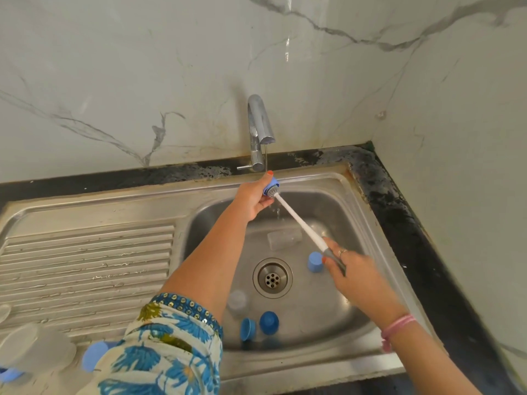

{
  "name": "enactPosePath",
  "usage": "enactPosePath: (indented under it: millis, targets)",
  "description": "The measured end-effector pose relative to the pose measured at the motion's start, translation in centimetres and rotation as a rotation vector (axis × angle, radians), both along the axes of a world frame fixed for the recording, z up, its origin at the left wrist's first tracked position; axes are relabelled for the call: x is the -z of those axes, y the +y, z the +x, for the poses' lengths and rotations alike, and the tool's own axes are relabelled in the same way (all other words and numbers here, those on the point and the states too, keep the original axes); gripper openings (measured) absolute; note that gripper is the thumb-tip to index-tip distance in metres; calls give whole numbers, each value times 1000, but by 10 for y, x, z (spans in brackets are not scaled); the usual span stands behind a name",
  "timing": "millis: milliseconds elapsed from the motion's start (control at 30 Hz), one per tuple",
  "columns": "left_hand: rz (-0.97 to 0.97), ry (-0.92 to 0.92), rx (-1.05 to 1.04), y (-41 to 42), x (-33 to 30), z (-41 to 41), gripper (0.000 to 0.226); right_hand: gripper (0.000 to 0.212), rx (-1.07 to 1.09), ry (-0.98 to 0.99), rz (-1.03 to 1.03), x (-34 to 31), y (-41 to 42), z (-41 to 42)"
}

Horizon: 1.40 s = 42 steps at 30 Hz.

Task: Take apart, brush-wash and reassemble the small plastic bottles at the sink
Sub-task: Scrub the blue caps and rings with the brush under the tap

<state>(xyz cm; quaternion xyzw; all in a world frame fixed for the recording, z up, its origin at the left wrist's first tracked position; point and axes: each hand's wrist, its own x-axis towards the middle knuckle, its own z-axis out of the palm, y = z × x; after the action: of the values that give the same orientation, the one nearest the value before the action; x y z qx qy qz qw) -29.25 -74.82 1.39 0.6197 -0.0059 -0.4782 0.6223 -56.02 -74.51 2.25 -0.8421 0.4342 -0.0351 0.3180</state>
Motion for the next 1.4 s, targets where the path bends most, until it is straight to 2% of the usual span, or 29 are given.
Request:
enactPosePath:
  millis: [67, 100, 167, 200, 233, 267, 367, 400, 467, 533, 600, 667, 733, 833, 867, 967, 1033, 1067, 1100, 1133, 1167, 1233, 1300, 1367, 1400]
  targets:
    - [48, -35, -66, -2, 2, -2, 44, 54, -104, 254, -491, 1, -2, -2]
    - [66, -39, -110, -2, 2, -4, 50, 62, -122, 283, -647, 0, -4, -2]
    - [82, -46, -161, -3, 3, -6, 53, 70, -133, 217, -780, 0, -9, -5]
    - [64, -28, -170, -3, 3, -6, 52, 67, -128, 179, -815, 3, -13, -5]
    - [31, -1, -173, -3, 2, -7, 49, 60, -117, 153, -719, 5, -13, -5]
    - [-13, 37, -182, -2, 1, -7, 43, 51, -69, 55, -471, 4, -12, -3]
    - [-138, 155, -224, -2, -4, -10, 21, 30, 218, -400, 789, -8, -8, 3]
    - [-167, 191, -225, -2, -4, -12, 20, 28, 269, -497, 1080, -13, -9, 2]
    - [-181, 234, -201, 0, -3, -15, 22, 31, 309, -578, 1391, -19, -12, -1]
    - [-174, 270, -177, 2, -6, -17, 26, 29, 321, -614, 1521, -19, -13, -2]
    - [-154, 308, -172, 1, -12, -15, 32, 21, 311, -601, 1427, -17, -9, 1]
    - [-127, 304, -149, -2, -16, -14, 45, 17, 273, -530, 1193, -15, -1, 5]
    - [-53, 214, -114, -6, -16, -13, 54, 18, 221, -481, 973, -13, 5, 7]
    - [87, 67, -40, -7, -11, -9, 49, 28, 131, -405, 679, -6, 6, 3]
    - [95, 45, -45, -7, -9, -7, 44, 33, 75, -313, 480, -1, 5, 1]
    - [48, 57, -137, -5, -3, -5, 18, 53, -119, 87, -325, 15, 2, -7]
    - [-5, 132, -170, -3, -4, -8, 6, 67, -141, 182, -593, 20, -1, -9]
    - [-32, 174, -178, -2, -5, -9, 7, 68, -138, 215, -624, 19, -3, -6]
    - [-62, 216, -193, -2, -7, -9, 7, 63, -148, 236, -577, 17, -3, -4]
    - [-89, 254, -219, -2, -10, -11, 6, 56, -138, 170, -399, 12, -3, -1]
    - [-125, 291, -247, -1, -13, -12, 9, 49, -94, 5, -94, 7, -1, 2]
    - [-253, 339, -280, 1, -16, -14, 16, 34, 81, -347, 667, 4, 2, 5]
    - [-389, 353, -262, 6, -16, -18, 15, 28, 203, -531, 1320, -4, 3, 0]
    - [-401, 323, -195, 7, -12, -21, 13, 32, 221, -659, 1786, -3, 0, -6]
    - [-331, 289, -152, 7, -11, -21, 18, 34, 240, -688, 1867, -3, 0, -7]
